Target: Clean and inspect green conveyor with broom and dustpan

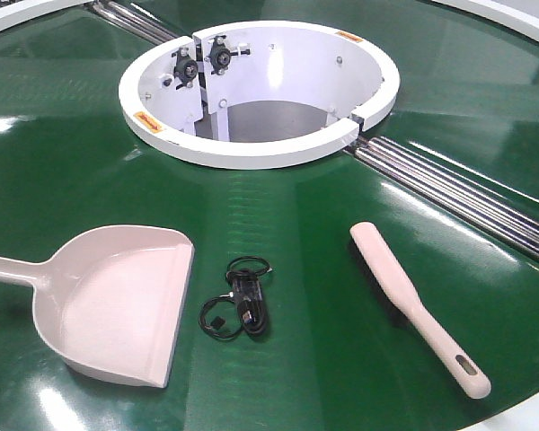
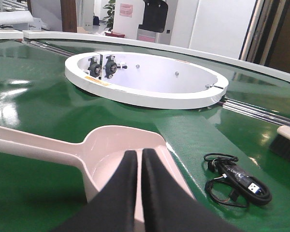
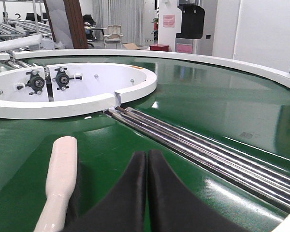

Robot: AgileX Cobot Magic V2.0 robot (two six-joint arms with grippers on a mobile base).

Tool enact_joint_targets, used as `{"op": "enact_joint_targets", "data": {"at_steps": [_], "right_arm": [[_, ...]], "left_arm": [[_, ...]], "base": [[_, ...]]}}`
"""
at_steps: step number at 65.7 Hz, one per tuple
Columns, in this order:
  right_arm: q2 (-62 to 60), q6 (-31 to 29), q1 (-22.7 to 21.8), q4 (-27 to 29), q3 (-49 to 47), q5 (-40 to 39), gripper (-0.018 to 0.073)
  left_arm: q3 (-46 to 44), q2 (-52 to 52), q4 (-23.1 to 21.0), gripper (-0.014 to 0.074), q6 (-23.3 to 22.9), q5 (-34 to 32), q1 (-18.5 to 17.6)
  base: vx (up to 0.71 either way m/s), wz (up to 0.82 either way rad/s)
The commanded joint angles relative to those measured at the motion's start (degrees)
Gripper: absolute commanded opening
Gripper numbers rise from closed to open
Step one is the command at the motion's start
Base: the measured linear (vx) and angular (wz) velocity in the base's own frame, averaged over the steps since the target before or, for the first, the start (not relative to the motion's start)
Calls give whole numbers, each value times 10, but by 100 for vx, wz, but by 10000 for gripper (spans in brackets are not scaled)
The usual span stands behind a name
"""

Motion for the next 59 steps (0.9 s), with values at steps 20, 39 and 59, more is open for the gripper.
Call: {"op": "enact_joint_targets", "data": {"at_steps": [20,39,59], "right_arm": [[-11,0,-3,-2,7,-42,-10],[-11,0,-3,-2,7,-42,-10],[-11,0,-3,-2,7,-42,-10]], "left_arm": [[-85,3,-4,-6,-2,-61,-4],[-237,168,46,-6,1,79,-4],[-252,285,40,-6,-1,103,-4]], "base": [[0,0],[0,0],[0,0]]}}
